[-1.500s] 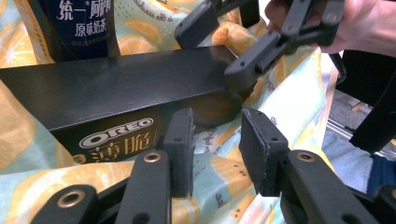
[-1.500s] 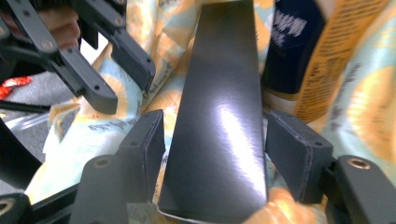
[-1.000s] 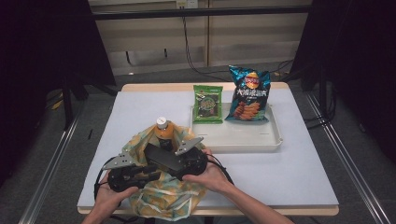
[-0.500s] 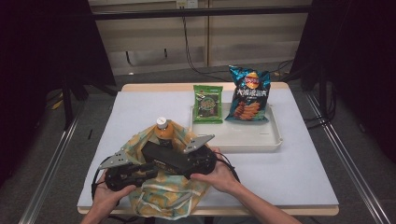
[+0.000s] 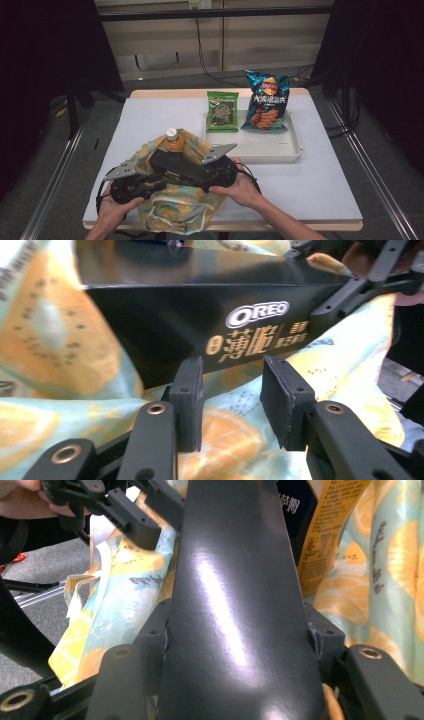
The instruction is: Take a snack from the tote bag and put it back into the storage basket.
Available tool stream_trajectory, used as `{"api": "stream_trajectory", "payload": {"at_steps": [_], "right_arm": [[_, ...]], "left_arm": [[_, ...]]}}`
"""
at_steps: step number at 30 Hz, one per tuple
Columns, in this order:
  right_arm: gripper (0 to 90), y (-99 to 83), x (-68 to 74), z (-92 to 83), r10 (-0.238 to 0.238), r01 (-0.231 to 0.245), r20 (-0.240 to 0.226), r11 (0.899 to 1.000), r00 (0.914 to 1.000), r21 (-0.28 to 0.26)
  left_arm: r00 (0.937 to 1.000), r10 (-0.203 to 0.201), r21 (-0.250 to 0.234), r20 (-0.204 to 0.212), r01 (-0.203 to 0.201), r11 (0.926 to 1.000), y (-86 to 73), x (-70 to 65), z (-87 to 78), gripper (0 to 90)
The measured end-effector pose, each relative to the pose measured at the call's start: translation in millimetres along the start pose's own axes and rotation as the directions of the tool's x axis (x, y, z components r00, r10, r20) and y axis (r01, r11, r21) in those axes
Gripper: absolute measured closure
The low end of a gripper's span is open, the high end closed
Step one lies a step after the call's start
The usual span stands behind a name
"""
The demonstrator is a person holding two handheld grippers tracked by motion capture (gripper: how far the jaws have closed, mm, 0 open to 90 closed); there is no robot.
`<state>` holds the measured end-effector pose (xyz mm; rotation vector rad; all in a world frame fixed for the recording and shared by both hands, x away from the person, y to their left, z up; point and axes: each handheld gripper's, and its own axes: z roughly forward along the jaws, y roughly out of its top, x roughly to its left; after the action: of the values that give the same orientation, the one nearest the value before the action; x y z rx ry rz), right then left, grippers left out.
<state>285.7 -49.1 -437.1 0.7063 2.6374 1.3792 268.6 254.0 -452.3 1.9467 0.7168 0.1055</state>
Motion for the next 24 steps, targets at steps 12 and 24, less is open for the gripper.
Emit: {"api": "stream_trajectory", "payload": {"at_steps": [12, 24], "right_arm": [[43.0, -2.4, 4.2, -17.8, -0.016, 0.016, -0.003, 1.000, 0.9999, -0.020], [43.1, 15.3, 6.3, -23.8, -0.040, 0.038, -0.022, 0.995, 0.9990, -0.090]], "left_arm": [[0.9996, 0.016, -0.022, 0.023, -0.016, 0.9996, 0.9, -0.6, -3.6, 59.7], [0.9964, 0.073, -0.015, 0.042, -0.072, 0.9973, 2.9, -13.6, -1.7, 48.1]]}}
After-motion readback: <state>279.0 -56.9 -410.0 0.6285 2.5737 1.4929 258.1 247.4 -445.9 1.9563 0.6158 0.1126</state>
